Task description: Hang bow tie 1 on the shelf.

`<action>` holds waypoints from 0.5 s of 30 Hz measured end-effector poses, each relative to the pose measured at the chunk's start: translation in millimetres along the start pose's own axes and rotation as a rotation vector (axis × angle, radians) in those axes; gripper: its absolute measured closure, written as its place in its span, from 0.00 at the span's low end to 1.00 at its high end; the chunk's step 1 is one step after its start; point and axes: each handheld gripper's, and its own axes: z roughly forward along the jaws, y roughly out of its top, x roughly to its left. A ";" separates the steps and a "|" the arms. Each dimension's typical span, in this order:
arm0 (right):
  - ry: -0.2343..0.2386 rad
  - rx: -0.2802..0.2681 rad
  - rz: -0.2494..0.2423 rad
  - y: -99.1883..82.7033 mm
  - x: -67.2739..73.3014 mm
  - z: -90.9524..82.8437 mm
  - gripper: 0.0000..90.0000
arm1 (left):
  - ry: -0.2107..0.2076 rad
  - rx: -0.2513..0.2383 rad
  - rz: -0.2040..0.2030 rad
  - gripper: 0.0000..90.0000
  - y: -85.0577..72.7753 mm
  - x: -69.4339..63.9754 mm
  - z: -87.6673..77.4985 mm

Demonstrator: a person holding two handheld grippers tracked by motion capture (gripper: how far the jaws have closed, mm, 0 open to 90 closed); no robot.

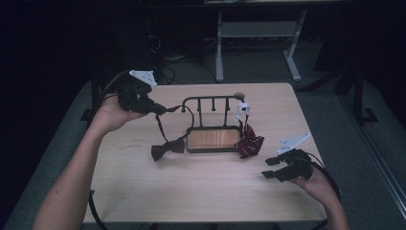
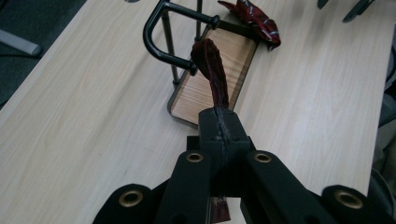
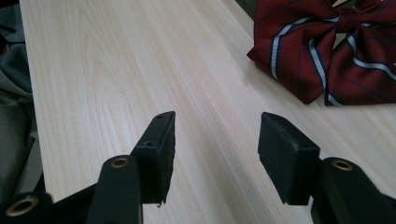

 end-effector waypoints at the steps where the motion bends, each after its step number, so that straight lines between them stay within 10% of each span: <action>1: 0.000 0.003 0.004 0.3 0.4 -0.1 0.51 | 0.002 0.001 -0.004 1.00 -0.2 1.4 1.6; 15: -0.005 0.008 -0.014 2.0 1.7 1.2 0.51 | 0.045 0.034 -0.057 1.00 -4.7 15.4 13.6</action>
